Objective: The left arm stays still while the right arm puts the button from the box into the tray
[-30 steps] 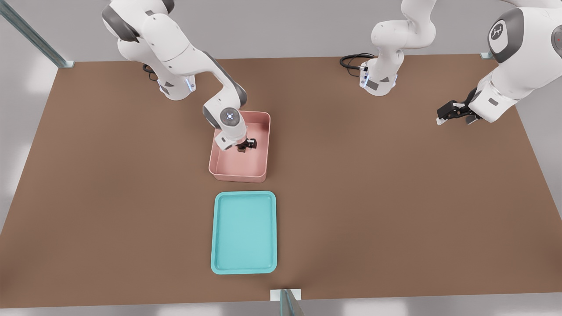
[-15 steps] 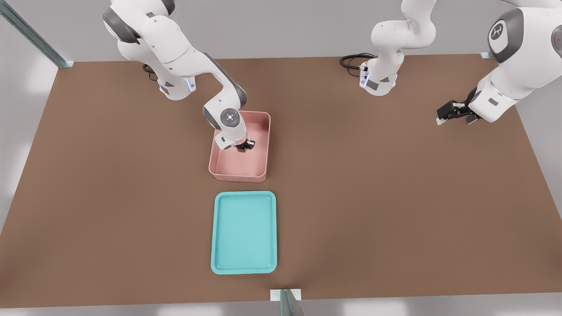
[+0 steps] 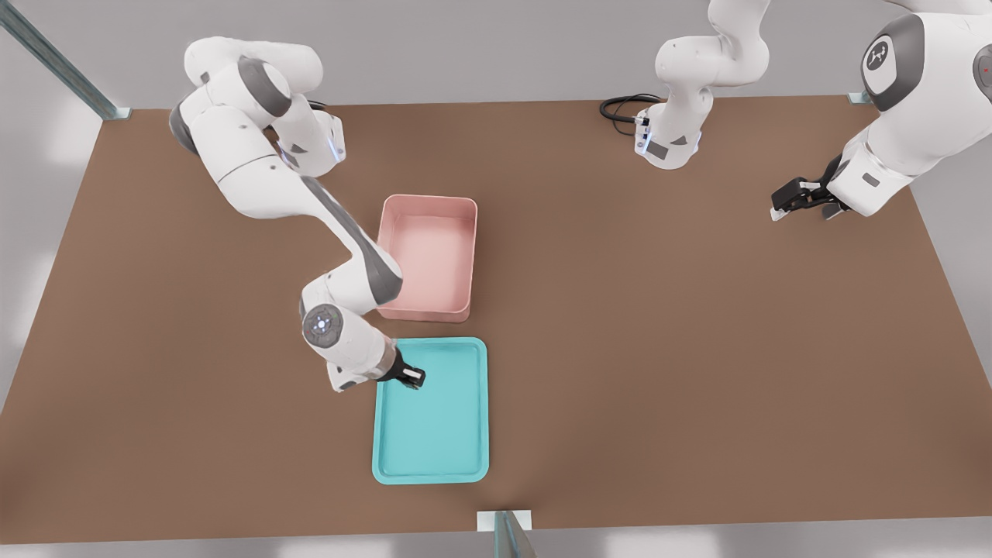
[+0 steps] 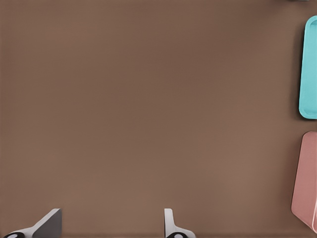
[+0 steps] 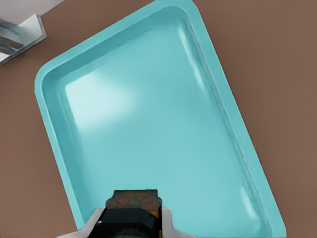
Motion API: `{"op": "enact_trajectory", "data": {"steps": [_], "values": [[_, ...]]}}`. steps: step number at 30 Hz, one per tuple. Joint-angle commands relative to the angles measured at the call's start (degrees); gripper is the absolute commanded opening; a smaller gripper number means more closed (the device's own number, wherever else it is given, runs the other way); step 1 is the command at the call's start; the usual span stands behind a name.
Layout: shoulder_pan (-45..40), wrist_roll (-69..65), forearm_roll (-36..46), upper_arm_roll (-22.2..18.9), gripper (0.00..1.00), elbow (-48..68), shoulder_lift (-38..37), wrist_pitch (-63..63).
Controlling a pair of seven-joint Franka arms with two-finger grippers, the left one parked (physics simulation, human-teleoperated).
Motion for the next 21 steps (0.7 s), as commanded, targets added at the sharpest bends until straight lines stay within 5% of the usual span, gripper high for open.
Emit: {"op": "enact_trajectory", "data": {"steps": [1, 2, 3, 4, 9, 13, 15, 16, 17, 18, 21], "values": [[1.5, -19.2, -4.2, -0.6, 0.47, 3.2, 4.4, -0.1], [2.0, -19.1, -4.2, -0.6, 0.47, 3.1, 4.8, 0.7], [2.1, -19.1, -4.2, -0.6, 0.86, 3.1, 4.8, 0.7], [2.2, -19.0, -4.2, -0.6, 1.00, 3.1, 4.7, 0.7], [-0.3, -22.7, -4.2, 0.8, 1.00, 3.1, -2.4, -8.5], [-12.7, -57.5, -13.1, 1.2, 1.00, 11.9, -9.1, -46.4], [-13.5, -60.6, -14.2, 1.6, 1.00, 13.1, -18.1, -57.3], [-11.0, -58.7, -11.1, -3.4, 1.00, 11.7, -26.3, -59.9], [-4.4, -55.6, -2.5, -14.6, 1.00, 5.1, -31.4, -58.2], [-4.8, -54.3, -0.6, -15.2, 1.00, -4.4, -37.7, -52.3], [-5.6, -53.8, 1.5, -16.5, 1.00, -5.9, -39.9, -52.2]]}}
